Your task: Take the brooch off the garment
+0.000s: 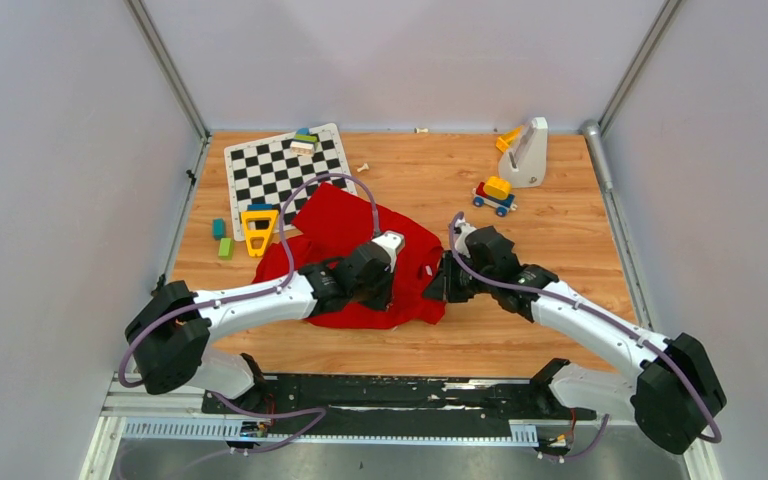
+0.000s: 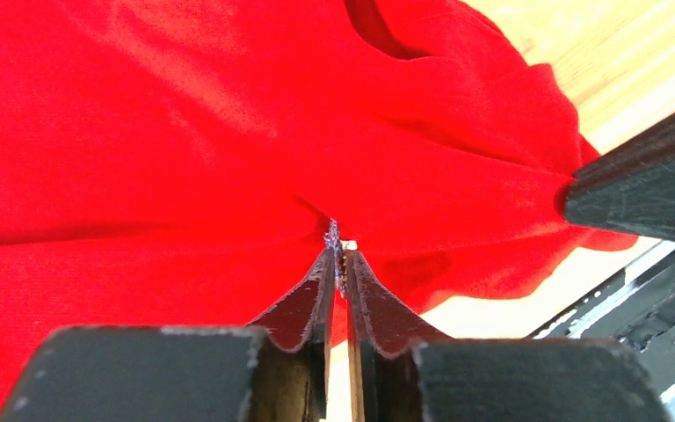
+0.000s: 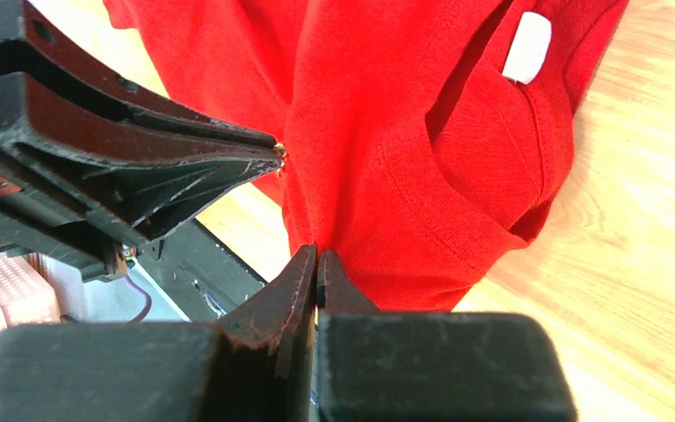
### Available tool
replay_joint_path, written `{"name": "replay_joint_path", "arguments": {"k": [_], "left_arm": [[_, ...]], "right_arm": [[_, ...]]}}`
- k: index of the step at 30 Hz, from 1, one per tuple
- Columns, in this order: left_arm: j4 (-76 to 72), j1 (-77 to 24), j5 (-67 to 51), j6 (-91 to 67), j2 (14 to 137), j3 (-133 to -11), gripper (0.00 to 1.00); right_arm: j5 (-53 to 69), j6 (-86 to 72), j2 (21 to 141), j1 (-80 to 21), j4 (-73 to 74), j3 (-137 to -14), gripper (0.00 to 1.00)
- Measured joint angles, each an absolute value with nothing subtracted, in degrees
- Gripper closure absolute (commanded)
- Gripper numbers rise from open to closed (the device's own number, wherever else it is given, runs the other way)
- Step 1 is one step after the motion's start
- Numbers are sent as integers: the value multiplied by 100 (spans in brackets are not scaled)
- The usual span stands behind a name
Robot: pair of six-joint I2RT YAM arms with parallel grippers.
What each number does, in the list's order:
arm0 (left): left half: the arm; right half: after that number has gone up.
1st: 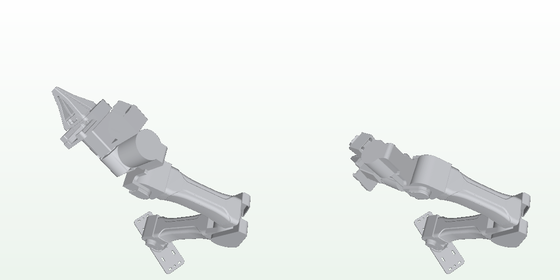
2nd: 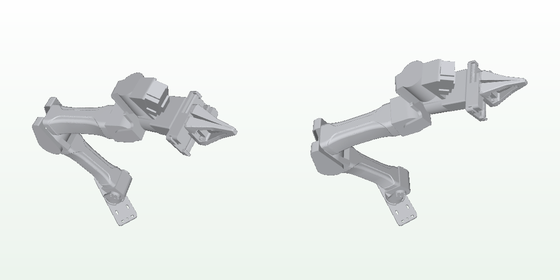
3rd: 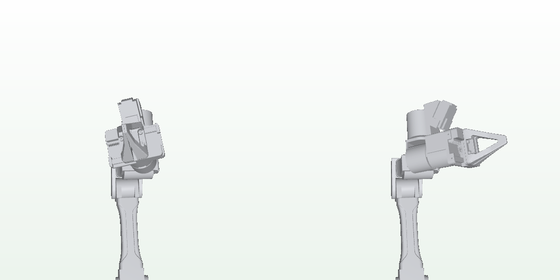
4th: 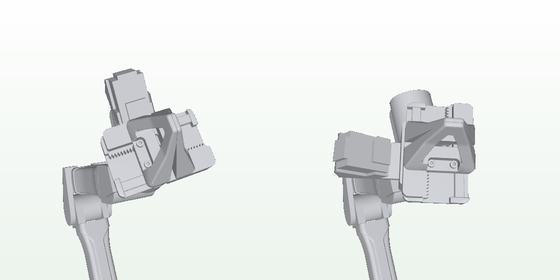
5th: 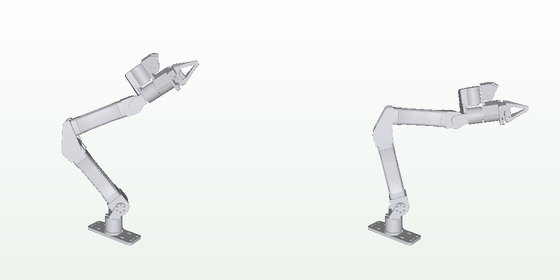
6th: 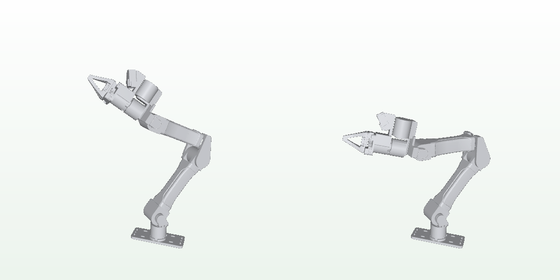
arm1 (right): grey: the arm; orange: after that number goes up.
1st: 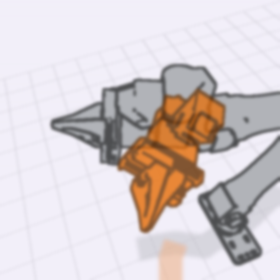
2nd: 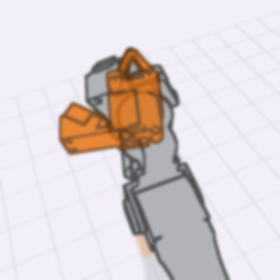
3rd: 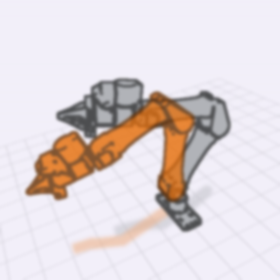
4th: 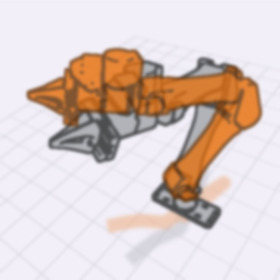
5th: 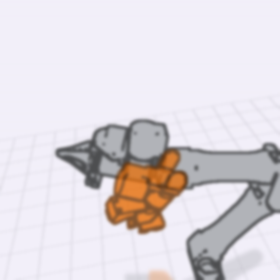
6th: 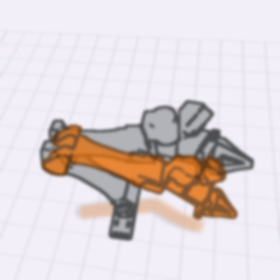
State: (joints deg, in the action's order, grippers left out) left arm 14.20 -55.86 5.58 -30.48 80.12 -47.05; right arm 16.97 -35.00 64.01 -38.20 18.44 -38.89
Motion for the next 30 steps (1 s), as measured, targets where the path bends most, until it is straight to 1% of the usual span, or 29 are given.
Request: {"name": "replay_joint_path", "arguments": {"k": [1,3,6,8,10,15,17,20,22,25,30], "left_arm": [[1415,-5586,543,-3037,8012,-4698,74],[1404,-5586,497,-3035,8012,-4674,71],[1393,-5586,456,-3030,8012,-4602,72],[1389,-5586,443,-3030,8016,-4584,76],[1376,-5586,427,-3028,8047,-4582,77],[1284,-5586,349,-3022,8149,-4582,76],[1284,-5586,344,-3013,8152,-4582,71],[1293,-5586,344,-2978,8152,-4582,57],[1308,-5586,346,-2950,8152,-4580,53],[1332,-5586,340,-2945,8143,-4578,49],[1466,-5586,403,-2947,7933,-4528,49]], "right_arm": [[1699,-3507,6440,-3820,1844,-3889,100],[1704,-3529,6523,-3820,1841,-3885,100],[1708,-3548,6558,-3820,1839,-3854,100],[1723,-3551,6558,-3820,1835,-3852,100],[1734,-3553,6558,-3820,1831,-3852,100],[1752,-3566,6558,-3822,1820,-3850,100],[1752,-3573,6558,-3822,1815,-3850,100],[1758,-3583,6573,-3822,1809,-3850,100],[1846,-3590,6654,-3824,1765,-3859,100],[1990,-3592,6871,-3848,1712,-3933,100],[2206,-3599,7096,-3999,1647,-4259,100]]}}
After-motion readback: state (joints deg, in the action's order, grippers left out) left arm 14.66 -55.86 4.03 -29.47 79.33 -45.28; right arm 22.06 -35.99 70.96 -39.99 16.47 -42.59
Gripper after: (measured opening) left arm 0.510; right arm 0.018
